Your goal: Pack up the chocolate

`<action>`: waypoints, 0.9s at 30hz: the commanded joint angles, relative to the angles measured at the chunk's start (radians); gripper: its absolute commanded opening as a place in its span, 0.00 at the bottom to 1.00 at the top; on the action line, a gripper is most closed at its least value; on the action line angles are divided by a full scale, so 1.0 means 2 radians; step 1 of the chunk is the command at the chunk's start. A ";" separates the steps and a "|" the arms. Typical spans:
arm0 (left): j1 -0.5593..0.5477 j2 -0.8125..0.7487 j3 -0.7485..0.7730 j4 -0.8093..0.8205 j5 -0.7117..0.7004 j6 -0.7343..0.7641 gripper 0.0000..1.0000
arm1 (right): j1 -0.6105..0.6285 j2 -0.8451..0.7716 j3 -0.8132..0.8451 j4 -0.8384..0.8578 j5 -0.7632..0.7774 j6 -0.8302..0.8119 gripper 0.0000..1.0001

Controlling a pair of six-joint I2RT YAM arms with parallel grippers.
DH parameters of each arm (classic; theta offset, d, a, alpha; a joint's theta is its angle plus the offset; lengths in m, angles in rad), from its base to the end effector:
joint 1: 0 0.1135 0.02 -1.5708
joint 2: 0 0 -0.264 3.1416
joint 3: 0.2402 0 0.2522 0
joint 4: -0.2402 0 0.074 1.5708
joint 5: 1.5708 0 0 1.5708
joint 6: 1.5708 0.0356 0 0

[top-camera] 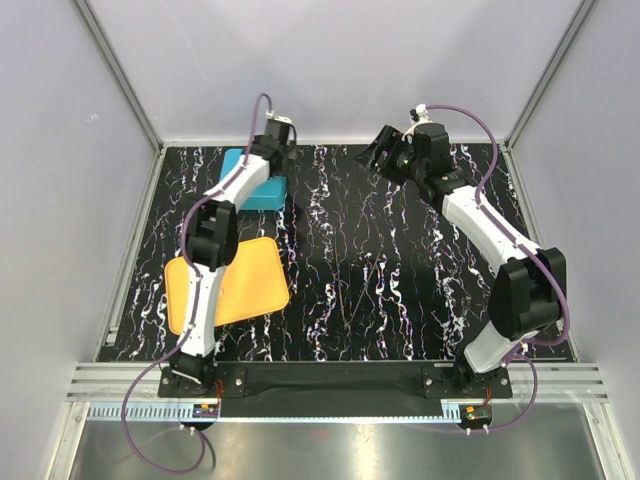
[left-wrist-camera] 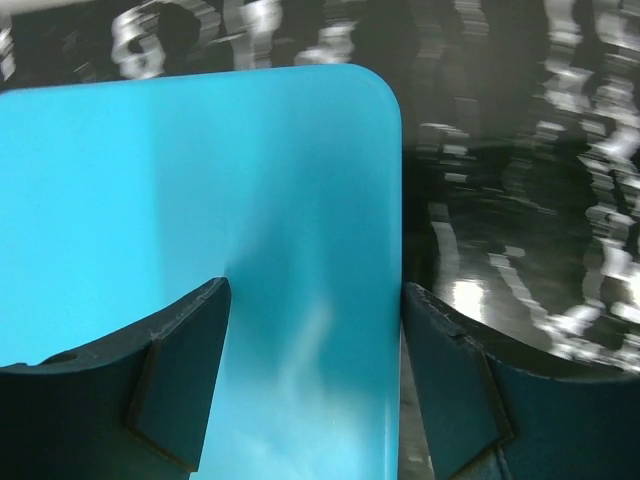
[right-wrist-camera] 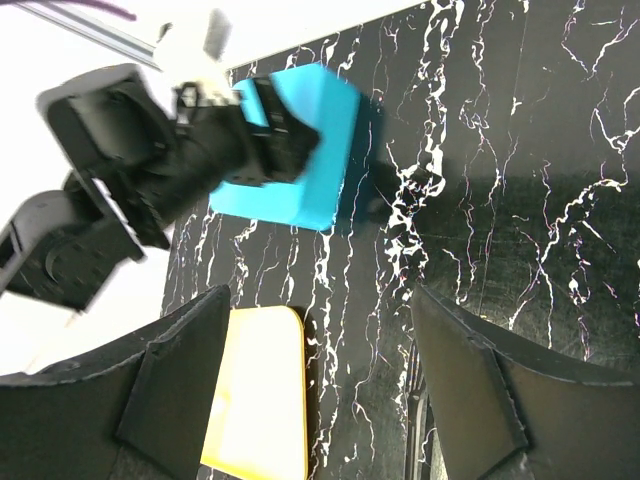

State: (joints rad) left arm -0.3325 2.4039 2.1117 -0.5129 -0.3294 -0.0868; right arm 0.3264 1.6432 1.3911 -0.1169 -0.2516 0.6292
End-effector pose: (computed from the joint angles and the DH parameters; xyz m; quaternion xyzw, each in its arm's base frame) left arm 0.5159 -0.1660 0.2003 0.0513 0.9157 0.0721 0.3921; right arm 0.3689 0.1342 0.3347 0.0533 0.8196 0.3498 0.4505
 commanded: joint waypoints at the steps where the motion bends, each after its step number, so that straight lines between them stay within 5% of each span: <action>1: 0.054 -0.015 -0.040 -0.037 0.048 -0.065 0.70 | 0.001 -0.012 0.011 0.021 0.001 -0.002 0.80; 10: 0.085 -0.028 -0.029 -0.052 0.069 -0.077 0.75 | 0.001 -0.010 0.023 0.008 -0.005 -0.010 0.80; 14: 0.084 -0.076 -0.063 -0.024 0.121 -0.063 0.80 | 0.000 -0.001 0.041 -0.013 0.000 -0.024 0.93; 16: 0.084 -0.106 -0.060 -0.033 0.162 -0.066 0.84 | 0.001 0.000 0.057 -0.038 0.012 -0.039 1.00; 17: 0.083 -0.115 -0.054 -0.039 0.185 -0.072 0.99 | 0.000 -0.002 0.063 -0.056 0.030 -0.048 1.00; 27: 0.063 -0.343 -0.160 -0.008 0.295 -0.105 0.99 | 0.001 -0.050 0.145 -0.210 0.156 -0.091 1.00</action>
State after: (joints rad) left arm -0.2020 1.8954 1.8454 -0.5953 0.1272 -0.2459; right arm 0.3260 1.6142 1.6035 -0.4187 -0.0296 0.4904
